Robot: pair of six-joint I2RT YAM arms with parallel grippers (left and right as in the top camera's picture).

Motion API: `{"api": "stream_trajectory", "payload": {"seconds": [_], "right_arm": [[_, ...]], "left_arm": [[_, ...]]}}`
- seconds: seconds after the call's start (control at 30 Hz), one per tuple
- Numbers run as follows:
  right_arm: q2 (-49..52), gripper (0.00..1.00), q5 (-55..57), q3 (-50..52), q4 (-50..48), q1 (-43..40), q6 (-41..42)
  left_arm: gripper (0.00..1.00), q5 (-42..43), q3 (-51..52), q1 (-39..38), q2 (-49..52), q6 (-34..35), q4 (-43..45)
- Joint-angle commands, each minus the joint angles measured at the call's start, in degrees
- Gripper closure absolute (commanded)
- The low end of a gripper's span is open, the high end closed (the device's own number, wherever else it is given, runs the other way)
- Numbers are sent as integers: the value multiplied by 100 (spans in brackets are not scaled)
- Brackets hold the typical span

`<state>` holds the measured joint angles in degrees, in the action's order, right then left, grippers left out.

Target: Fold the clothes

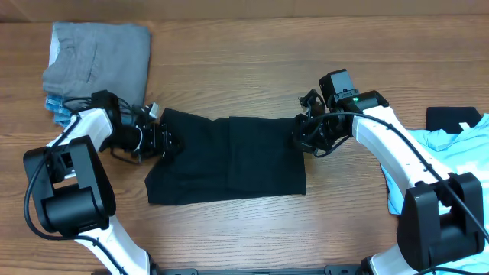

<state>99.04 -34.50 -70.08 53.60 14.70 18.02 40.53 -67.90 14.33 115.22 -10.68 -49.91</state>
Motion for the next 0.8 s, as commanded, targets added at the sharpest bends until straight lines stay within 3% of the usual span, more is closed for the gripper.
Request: {"api": "stream_trajectory", "payload": {"seconds": [0.0,0.1,0.3,0.5,0.53,0.6,0.77], "right_arm": [[-118,94,-9,-98,-4,-31,22],[-118,94,-9,-98,57,-33,20],[-118,94,-7,-98,146,-33,-2],[-118,94,-7,-101,251,-33,-2],[-118,93,-7,-98,249,-33,-2],[-118,93,-7,-103,216,-33,0],[-118,93,-7,-105,201,-33,7]], "left_arm": [[22,-2243,487,-35,697,634,-153],[19,-3150,487,76,697,1318,-195],[18,-3353,487,525,697,1521,-22],[13,-3230,730,1056,697,1263,308],[13,-2892,824,1049,697,1056,391],[15,-2184,1019,942,697,603,542],[25,-2179,1353,411,697,461,868]]}}
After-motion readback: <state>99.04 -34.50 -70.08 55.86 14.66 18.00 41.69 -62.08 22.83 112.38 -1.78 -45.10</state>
